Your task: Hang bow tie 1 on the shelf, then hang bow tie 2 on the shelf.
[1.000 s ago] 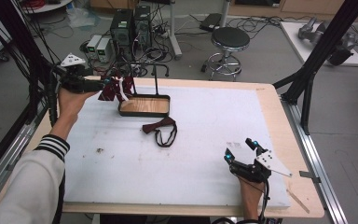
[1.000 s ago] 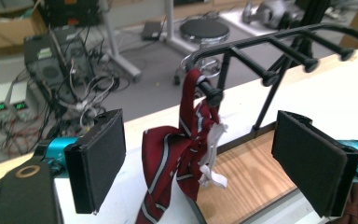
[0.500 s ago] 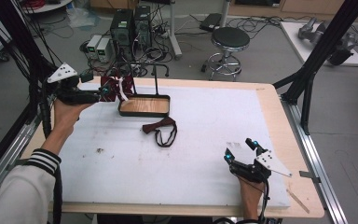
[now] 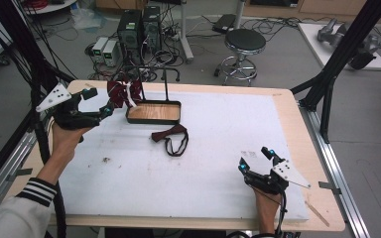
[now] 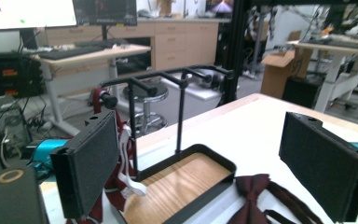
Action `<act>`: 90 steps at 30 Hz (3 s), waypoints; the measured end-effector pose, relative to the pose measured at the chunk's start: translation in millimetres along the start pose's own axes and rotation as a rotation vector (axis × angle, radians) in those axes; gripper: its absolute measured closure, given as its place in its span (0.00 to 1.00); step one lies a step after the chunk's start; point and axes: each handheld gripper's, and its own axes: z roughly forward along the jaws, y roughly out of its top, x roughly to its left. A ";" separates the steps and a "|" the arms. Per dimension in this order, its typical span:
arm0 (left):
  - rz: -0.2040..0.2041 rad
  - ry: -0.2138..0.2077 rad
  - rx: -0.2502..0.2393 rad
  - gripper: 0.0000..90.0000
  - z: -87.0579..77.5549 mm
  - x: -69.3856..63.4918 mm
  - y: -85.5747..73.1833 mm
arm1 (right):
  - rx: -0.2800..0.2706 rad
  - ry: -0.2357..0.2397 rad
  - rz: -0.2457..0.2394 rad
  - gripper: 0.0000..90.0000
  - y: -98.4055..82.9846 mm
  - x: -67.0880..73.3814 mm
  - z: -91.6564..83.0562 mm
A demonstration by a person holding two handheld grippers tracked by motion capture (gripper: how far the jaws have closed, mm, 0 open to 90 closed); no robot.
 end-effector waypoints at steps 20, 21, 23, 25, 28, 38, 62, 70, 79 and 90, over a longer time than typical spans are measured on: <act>-0.005 -0.033 -0.042 0.14 -33.5 -30.9 -63.0 | 0.002 -0.001 0.004 0.11 -0.1 0.8 -0.6; -0.003 -0.035 -0.045 0.14 -34.4 -31.1 -63.6 | 0.002 -0.001 0.006 0.11 -0.1 1.1 -0.6; -0.007 -0.035 -0.047 0.14 -35.2 -30.8 -63.9 | 0.002 -0.001 0.006 0.11 -0.1 1.2 -0.6; -0.002 -0.027 -0.048 0.14 -35.9 -29.8 -63.8 | 0.002 -0.001 0.006 0.11 -0.1 1.2 -0.6; -0.010 -0.026 -0.048 0.14 -35.9 -28.6 -63.3 | 0.000 0.000 0.005 0.11 -0.2 1.1 -0.7; -0.009 -0.021 -0.045 0.14 -34.4 -27.9 -60.1 | -0.003 -0.002 0.000 0.11 -0.2 0.7 -0.6; 0.016 -0.062 0.095 0.14 -5.0 -32.9 -49.2 | 0.001 -0.001 0.007 0.11 -0.2 0.8 -0.6; 0.049 -0.087 0.171 0.14 12.6 -33.9 -37.9 | -0.001 0.000 0.008 0.11 -0.1 0.1 -0.6; 0.067 -0.116 0.283 0.14 39.2 -38.8 -22.7 | -0.002 0.001 0.010 0.11 -0.1 -0.1 -0.6; 0.093 -0.169 0.421 0.14 71.4 -42.4 -15.1 | -0.001 0.002 0.012 0.11 -0.1 -0.3 -0.6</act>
